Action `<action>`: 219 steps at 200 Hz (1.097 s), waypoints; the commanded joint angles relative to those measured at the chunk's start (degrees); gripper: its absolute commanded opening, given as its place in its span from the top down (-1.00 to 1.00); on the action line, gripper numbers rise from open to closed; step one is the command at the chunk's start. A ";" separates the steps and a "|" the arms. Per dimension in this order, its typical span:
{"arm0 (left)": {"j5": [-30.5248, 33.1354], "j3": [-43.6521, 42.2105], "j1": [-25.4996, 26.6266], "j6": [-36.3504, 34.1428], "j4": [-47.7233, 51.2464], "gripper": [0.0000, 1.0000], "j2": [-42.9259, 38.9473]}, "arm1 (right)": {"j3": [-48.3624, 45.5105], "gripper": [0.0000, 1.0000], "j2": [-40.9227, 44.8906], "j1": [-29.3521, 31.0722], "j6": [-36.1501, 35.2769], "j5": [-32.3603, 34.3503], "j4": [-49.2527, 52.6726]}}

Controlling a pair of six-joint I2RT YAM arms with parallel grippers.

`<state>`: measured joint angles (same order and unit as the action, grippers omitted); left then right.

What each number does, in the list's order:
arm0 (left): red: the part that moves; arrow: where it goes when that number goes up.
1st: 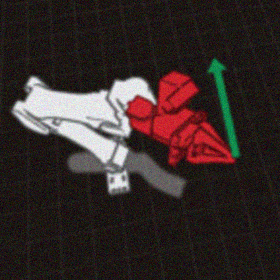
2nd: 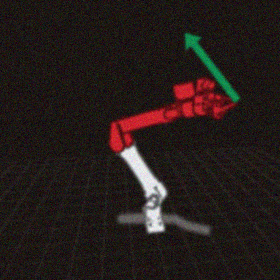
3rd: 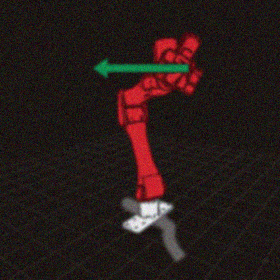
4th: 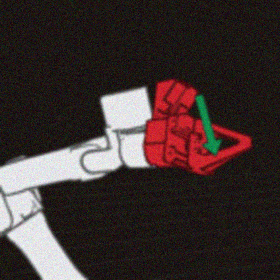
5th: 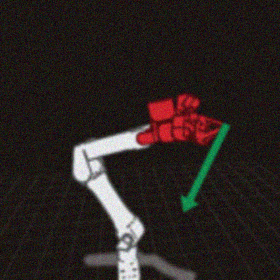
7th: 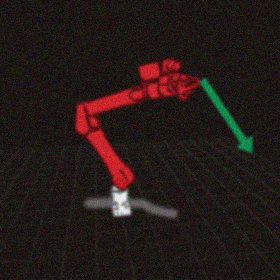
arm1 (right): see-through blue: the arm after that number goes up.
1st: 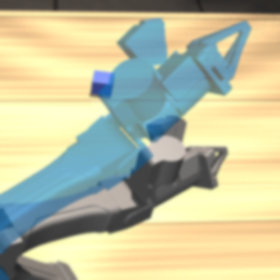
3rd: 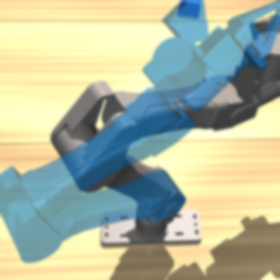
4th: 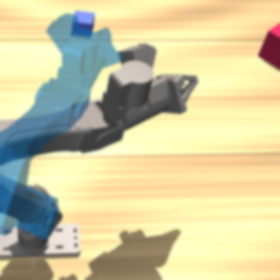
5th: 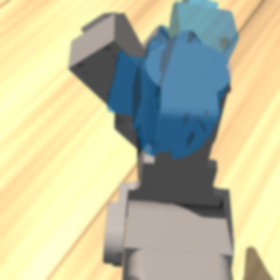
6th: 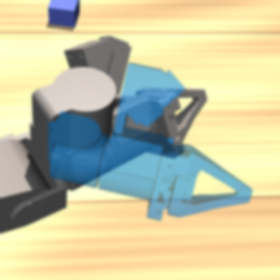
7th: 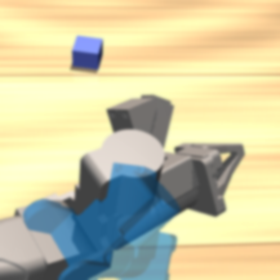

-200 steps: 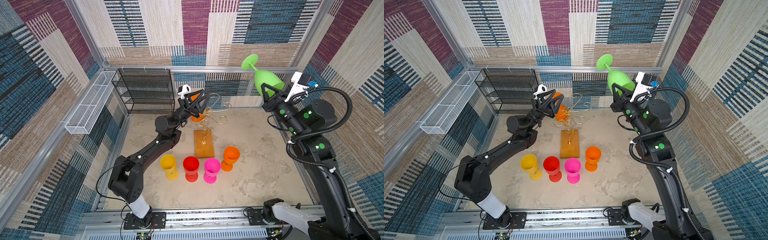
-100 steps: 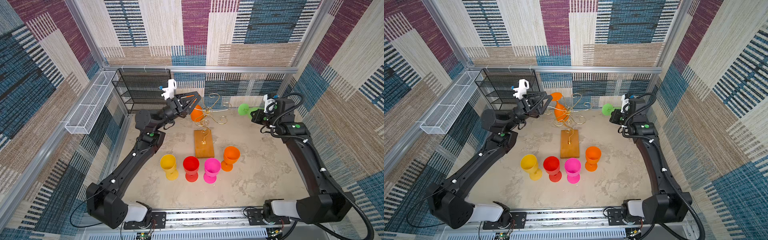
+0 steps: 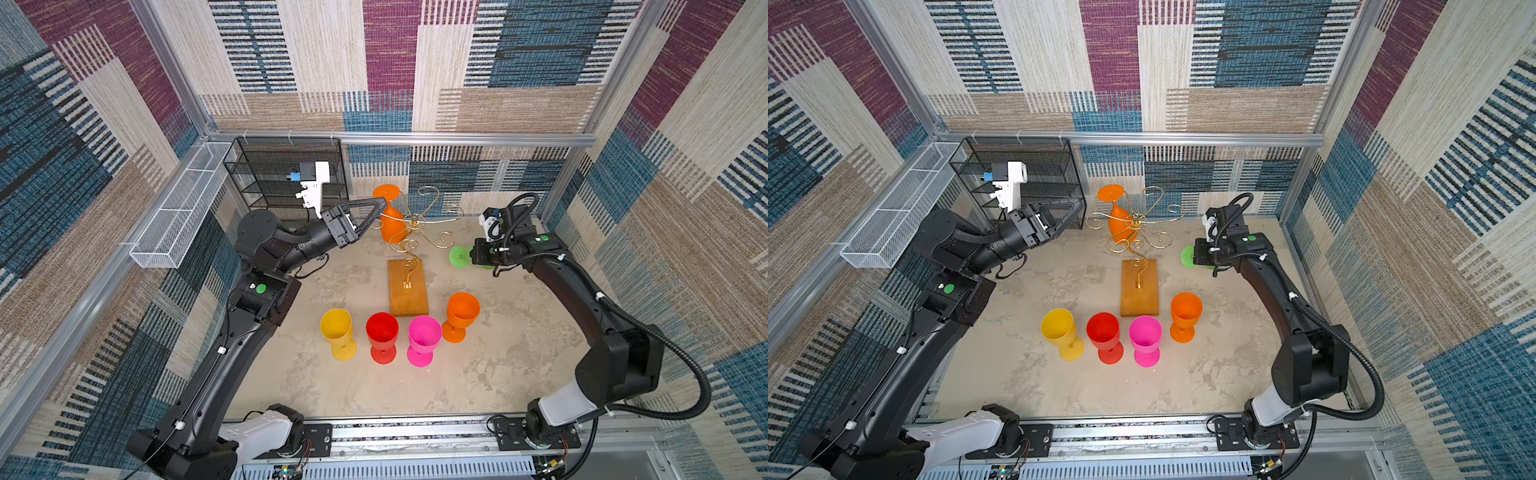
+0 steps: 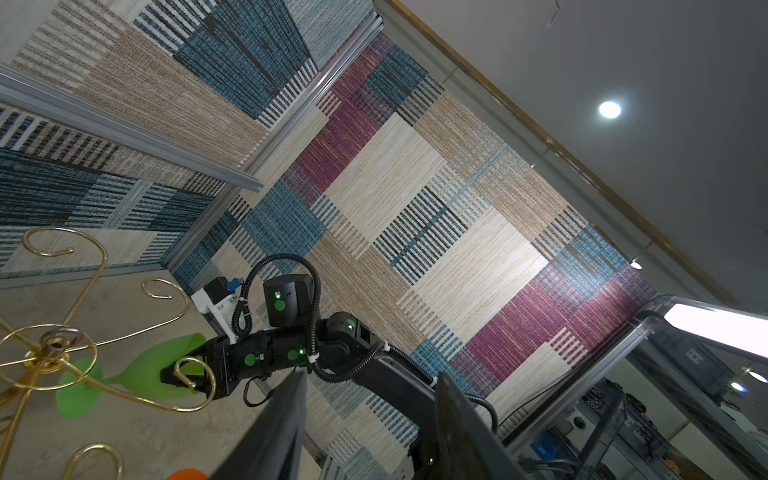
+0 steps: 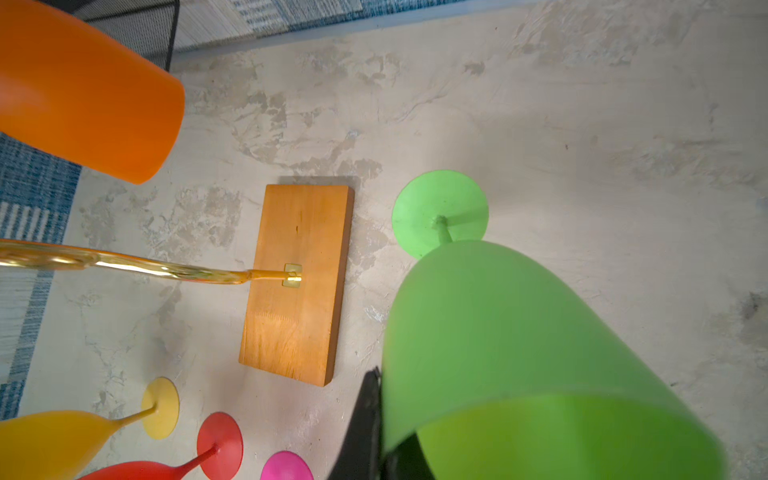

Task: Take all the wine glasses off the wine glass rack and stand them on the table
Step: 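Lower the green glass upright beside the orange glass with the right gripper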

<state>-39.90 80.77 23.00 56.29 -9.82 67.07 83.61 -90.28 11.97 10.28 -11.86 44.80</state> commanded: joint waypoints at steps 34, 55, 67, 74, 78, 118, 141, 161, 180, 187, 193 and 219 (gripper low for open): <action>0.44 -0.09 -0.84 -4.66 3.98 -0.05 -0.96 | 3.34 1.00 -4.18 2.66 -2.55 2.33 5.96; 0.35 -0.26 -1.12 -5.13 4.46 -0.05 -1.30 | 4.70 1.00 -5.55 3.22 -3.07 2.02 7.76; 0.44 -0.56 -1.27 -5.51 4.66 -0.05 -1.68 | 5.48 1.00 -6.25 3.49 -3.32 2.01 8.73; 0.52 -0.74 -1.37 -5.64 4.80 -0.05 -1.89 | 6.13 1.00 -6.69 3.66 -3.35 1.99 9.18; 0.65 -0.94 -1.43 -5.81 4.85 -0.05 -2.09 | 6.39 1.00 -6.95 3.68 -3.36 2.02 9.39; 1.15 -2.02 -2.15 -6.26 5.68 -0.05 -3.30 | 7.79 1.00 -9.35 4.99 -3.82 2.50 12.05; 1.22 -2.11 -2.48 -6.88 6.68 -0.05 -3.96 | 7.80 1.00 -9.91 5.47 -3.89 2.27 12.56; 1.26 -2.28 -2.77 -7.42 7.27 -0.05 -4.48 | 7.80 1.00 -10.38 5.60 -3.91 2.14 13.00; 1.15 -2.71 -2.97 -7.58 7.36 -0.05 -4.91 | 7.87 1.00 -10.92 5.71 -3.99 2.28 14.03; 1.14 -2.94 -3.05 -7.62 7.35 -0.05 -5.06 | 7.83 1.00 -11.05 5.77 -3.96 2.46 14.30; 1.14 -3.15 -3.13 -7.66 7.35 -0.05 -5.23 | 7.79 1.00 -11.21 5.79 -4.04 2.63 14.51; 1.14 -4.05 -3.49 -7.69 7.17 -0.05 -5.72 | 10.58 1.00 -11.91 5.96 -4.31 3.89 16.45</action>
<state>-39.11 77.32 19.86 50.28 -1.89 61.84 92.97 -101.58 17.74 6.61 -9.89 58.37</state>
